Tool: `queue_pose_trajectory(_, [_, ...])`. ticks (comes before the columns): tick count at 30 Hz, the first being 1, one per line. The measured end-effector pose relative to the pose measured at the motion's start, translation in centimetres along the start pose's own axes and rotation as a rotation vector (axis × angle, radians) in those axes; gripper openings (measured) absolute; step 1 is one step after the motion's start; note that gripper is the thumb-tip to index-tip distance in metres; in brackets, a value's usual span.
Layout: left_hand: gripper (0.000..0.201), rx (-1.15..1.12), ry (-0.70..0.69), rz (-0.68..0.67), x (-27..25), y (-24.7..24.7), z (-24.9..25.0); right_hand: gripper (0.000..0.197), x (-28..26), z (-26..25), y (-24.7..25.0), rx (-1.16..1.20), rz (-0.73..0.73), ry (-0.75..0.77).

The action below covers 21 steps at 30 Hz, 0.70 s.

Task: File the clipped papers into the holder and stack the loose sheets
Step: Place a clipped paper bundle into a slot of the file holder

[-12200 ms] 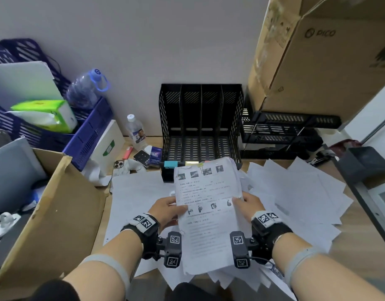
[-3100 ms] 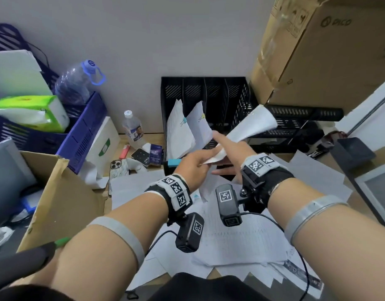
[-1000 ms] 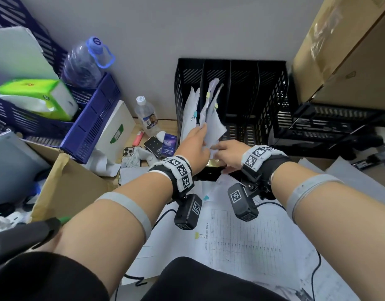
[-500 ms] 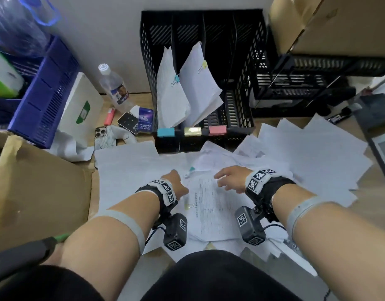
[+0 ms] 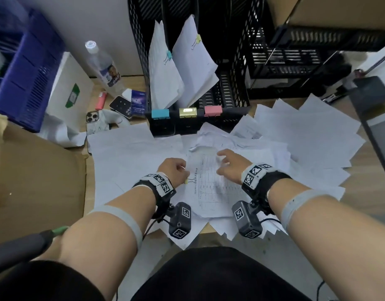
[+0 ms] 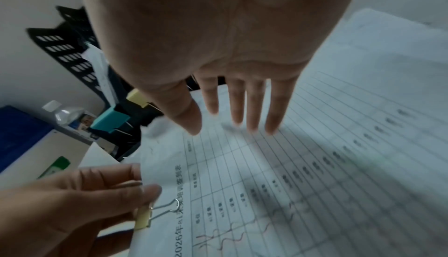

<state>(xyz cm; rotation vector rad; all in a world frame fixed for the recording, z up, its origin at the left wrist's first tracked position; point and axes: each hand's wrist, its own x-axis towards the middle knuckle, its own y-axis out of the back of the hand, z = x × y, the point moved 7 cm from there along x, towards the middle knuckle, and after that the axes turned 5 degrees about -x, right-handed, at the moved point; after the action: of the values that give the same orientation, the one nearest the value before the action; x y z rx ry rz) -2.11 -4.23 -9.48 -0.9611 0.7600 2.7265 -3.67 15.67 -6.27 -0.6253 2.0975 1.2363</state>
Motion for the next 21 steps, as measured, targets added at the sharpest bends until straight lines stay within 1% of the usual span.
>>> queue_pose_trajectory(1, [0.036,0.021,-0.040,0.002,-0.2,0.4,0.8,0.064,0.0,-0.5,0.9,-0.036,0.068,0.020])
queue_pose_trajectory(3, [0.028,0.017,-0.094,-0.009,-0.5,1.1,2.3,0.072,-0.4,-1.6,2.9,-0.090,0.181,0.054])
queue_pose_trajectory(5, [0.022,-0.014,-0.126,-0.005,-1.0,2.1,3.8,0.072,-1.0,-2.3,4.6,-0.136,0.228,0.057])
queue_pose_trajectory(6, [0.022,-0.043,-0.139,-0.007,-1.3,2.5,4.4,0.064,-1.1,-2.5,5.2,-0.159,0.233,0.057])
queue_pose_trajectory(7, [0.020,-0.071,-0.148,-0.008,-1.4,2.9,4.9,0.048,-1.1,-2.7,5.7,-0.164,0.229,0.047])
queue_pose_trajectory(8, [0.018,-0.095,-0.160,0.001,-1.6,3.3,5.4,0.025,-1.2,-2.8,6.1,-0.169,0.215,0.043])
queue_pose_trajectory(9, [0.013,-0.115,-0.170,0.019,-1.8,3.8,5.8,0.021,-1.2,-3.1,6.5,-0.164,0.218,0.055])
queue_pose_trajectory(10, [0.007,-0.133,-0.169,0.043,-1.9,4.3,6.0,0.031,-1.1,-3.2,6.8,-0.155,0.235,0.055])
queue_pose_trajectory(11, [0.003,-0.153,-0.162,0.071,-2.0,4.8,6.1,0.032,-1.1,-3.2,7.2,-0.126,0.243,0.035])
queue_pose_trajectory(13, [0.014,-0.193,-0.119,0.093,-2.0,5.3,5.8,0.025,-1.4,-2.8,8.0,-0.079,0.281,-0.004])
queue_pose_trajectory(15, [0.020,-0.254,-0.059,0.060,-2.2,5.3,5.3,0.023,-1.7,-2.1,8.7,-0.026,0.301,-0.028])
queue_pose_trajectory(18, [0.023,-0.415,0.004,0.002,-2.7,5.0,4.9,0.020,-2.3,-1.4,9.2,0.033,0.303,-0.052])
queue_pose_trajectory(21, [0.023,-0.492,0.003,0.014,-2.6,5.1,4.9,0.021,-3.1,-1.0,9.2,0.082,0.317,-0.064])
